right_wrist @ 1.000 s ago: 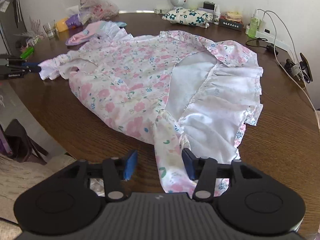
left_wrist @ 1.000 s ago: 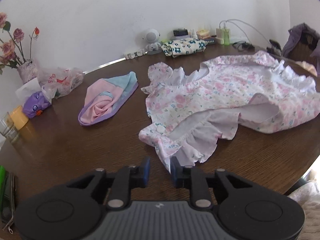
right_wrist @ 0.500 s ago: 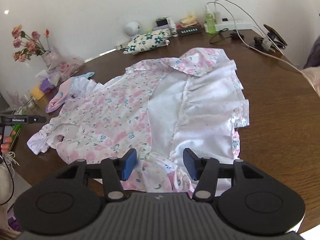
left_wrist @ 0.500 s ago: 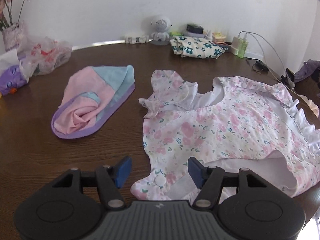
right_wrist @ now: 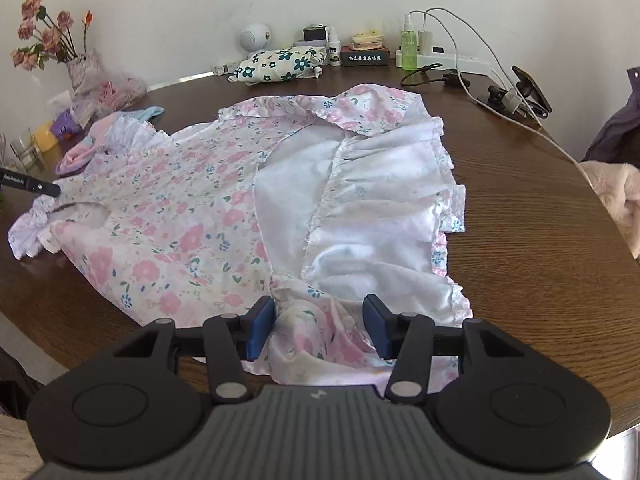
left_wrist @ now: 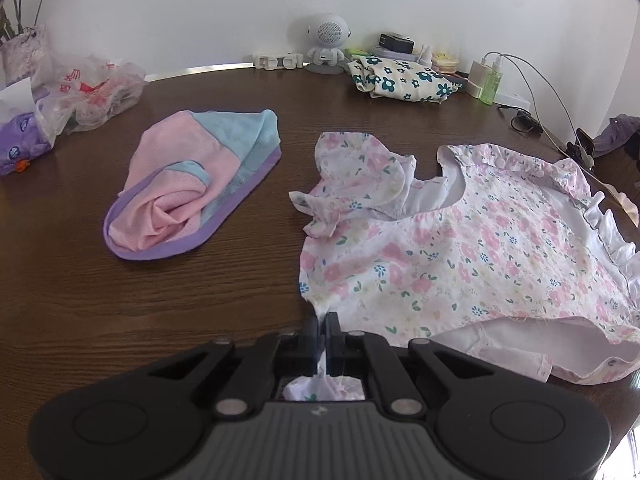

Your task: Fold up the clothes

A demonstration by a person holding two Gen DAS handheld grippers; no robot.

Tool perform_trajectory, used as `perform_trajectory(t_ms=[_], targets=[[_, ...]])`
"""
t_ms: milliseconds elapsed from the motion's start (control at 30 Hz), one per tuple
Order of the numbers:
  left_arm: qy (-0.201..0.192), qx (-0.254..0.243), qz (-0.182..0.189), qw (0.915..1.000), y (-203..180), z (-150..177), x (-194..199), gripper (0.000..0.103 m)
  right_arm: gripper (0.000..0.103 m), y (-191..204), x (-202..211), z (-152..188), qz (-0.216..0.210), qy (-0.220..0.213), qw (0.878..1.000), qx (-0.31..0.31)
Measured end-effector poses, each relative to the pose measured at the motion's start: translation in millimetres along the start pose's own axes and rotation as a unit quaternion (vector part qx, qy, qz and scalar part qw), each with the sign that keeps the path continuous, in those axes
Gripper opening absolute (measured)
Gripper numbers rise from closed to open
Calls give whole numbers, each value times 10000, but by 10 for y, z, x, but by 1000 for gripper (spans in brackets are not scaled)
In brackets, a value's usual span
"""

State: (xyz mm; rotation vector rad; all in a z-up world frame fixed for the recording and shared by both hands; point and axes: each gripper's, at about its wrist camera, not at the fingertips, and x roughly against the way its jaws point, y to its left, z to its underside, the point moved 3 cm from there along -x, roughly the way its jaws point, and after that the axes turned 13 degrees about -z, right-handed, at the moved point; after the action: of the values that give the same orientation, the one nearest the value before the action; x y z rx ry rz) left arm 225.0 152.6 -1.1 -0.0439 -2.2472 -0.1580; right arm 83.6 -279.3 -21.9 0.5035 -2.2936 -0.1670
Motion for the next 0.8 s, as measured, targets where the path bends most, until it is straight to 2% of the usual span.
perform_trajectory(t_ms=[67,133,167,267,367,433,500,667,800], targets=[[17,99,206,9997,17,5,63,10,50,-13,31,-34,-187,-90,9996,-187],[-77,154,258,9995,25,17,149,32,50,-11,78,-77,-428,-229,9981,-381],[-149,177,221,9995,25,24,200,36,50,12,108,-105,-549,-309,9972,-407],[-426,67,359,9984,-70,59,392,36,50,134,152,-178,-884,-418,9947,-324],[-618,-418,1093,9912,-450,129,624,37,51,331,93,-224,-956,-287,9950,57],[-634,-811,1599,9818,-793,200,723,49,55,413,33,-244,-892,-210,9955,244],[-497,-1094,2022,9719,-1097,267,740,53,55,423,-14,-259,-865,-139,9958,263],[-33,-1423,2626,9543,-1657,342,658,53,55,281,28,-213,-755,160,9967,244],[225,-1411,2664,9532,-1837,293,512,54,55,160,66,-179,-749,445,9956,339]])
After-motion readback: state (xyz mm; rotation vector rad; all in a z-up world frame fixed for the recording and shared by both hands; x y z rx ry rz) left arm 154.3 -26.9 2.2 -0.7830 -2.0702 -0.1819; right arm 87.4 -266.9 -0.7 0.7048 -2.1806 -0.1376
